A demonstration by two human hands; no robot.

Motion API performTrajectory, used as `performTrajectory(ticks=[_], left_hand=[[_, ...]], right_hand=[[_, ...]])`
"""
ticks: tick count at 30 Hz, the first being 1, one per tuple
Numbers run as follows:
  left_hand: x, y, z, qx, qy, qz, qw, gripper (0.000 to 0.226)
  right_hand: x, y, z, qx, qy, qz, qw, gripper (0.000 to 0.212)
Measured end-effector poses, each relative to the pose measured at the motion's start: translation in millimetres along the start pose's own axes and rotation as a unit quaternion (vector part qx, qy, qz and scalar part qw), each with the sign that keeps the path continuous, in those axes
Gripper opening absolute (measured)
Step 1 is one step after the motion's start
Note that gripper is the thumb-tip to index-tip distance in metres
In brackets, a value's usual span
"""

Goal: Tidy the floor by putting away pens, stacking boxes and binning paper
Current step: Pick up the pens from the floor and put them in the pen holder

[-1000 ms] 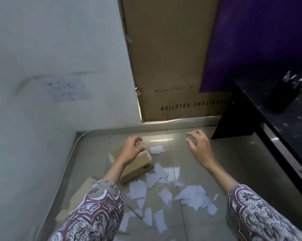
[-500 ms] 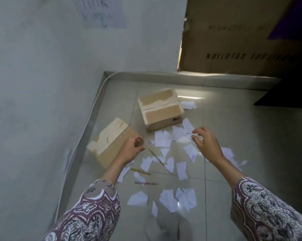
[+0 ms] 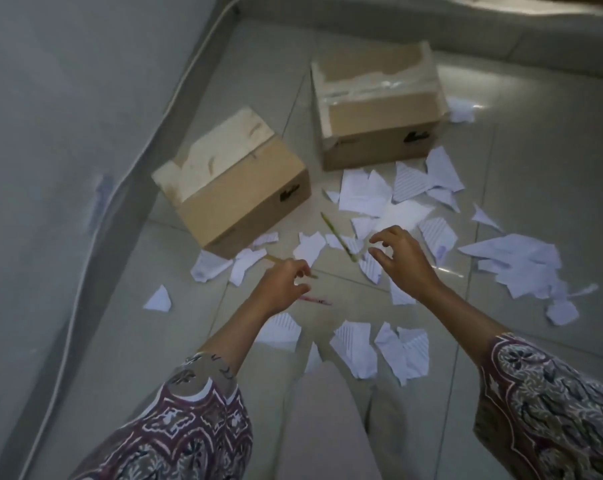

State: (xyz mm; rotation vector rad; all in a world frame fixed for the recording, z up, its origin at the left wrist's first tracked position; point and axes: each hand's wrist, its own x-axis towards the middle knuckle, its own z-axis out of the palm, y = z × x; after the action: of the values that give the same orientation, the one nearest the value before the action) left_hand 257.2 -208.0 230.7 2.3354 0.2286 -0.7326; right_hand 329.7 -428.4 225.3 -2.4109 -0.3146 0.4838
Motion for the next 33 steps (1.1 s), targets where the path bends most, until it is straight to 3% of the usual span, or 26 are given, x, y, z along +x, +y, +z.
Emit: performTrajectory(ticks=[14, 19, 26, 30, 33], left_hand=[[106, -102, 150, 0.178, -0.029, 0.037, 0.983, 0.028], [128, -121, 177, 0.248, -0.024, 0.068, 0.966, 0.015], [142, -141, 178, 0.186, 0.021, 0.11, 0.976, 0.003], [147, -139, 159, 0.092, 0.05, 0.104, 0.989, 0.025], [155, -141, 144, 0.106, 0.074, 0.127, 0.983, 0.031]], right_hand=[[57, 106, 131, 0.065, 0.011, 0.015, 0.998, 0.017], [72, 128, 149, 0.086, 0.016, 0.027, 0.996, 0.013], [84, 140, 156, 0.097, 0.02, 0.045, 0.994, 0.015], [95, 142, 164, 0.096, 0.025, 0.051, 0.994, 0.014], [104, 140, 171, 0.066, 0.024, 0.053, 0.996, 0.013]])
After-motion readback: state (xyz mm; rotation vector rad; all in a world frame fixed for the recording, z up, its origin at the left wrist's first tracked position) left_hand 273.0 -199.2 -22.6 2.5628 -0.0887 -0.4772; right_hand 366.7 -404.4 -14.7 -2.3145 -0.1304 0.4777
